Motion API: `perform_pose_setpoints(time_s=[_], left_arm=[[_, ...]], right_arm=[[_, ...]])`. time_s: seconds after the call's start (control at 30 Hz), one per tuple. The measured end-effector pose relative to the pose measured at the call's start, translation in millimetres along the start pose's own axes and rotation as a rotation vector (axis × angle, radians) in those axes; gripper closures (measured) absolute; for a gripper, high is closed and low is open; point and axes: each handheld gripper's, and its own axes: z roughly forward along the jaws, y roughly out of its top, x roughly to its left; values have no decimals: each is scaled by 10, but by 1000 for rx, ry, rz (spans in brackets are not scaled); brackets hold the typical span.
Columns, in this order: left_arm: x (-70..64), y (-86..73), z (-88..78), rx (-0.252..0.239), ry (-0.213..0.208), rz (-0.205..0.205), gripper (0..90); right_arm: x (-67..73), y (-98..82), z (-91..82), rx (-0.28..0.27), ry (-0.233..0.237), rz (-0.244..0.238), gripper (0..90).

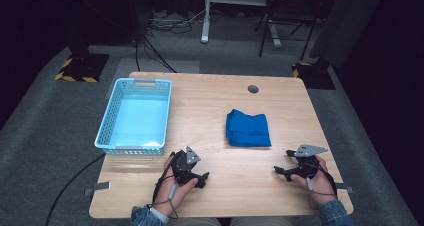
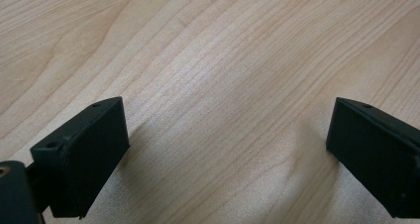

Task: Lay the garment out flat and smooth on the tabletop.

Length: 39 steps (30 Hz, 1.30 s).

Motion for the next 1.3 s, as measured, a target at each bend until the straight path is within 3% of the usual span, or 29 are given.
perform_pose_setpoints(time_s=[0.43, 0.63, 0.93, 1.07, 1.3], left_arm=[[-3, 7, 7, 7, -1, 3, 10], [2, 8, 10, 6, 24, -25, 3], [1, 9, 12, 7, 26, -27, 1], [1, 9, 12, 7, 28, -26, 2], [1, 9, 12, 6, 27, -26, 1]], right_arm=[[-1, 0, 0, -1, 1, 0, 123], [-1, 0, -1, 1, 1, 0, 122], [1, 1, -3, 3, 1, 0, 121], [10, 60, -12, 53, -1, 6, 107], [50, 236, -63, 38, 2, -15, 108]])
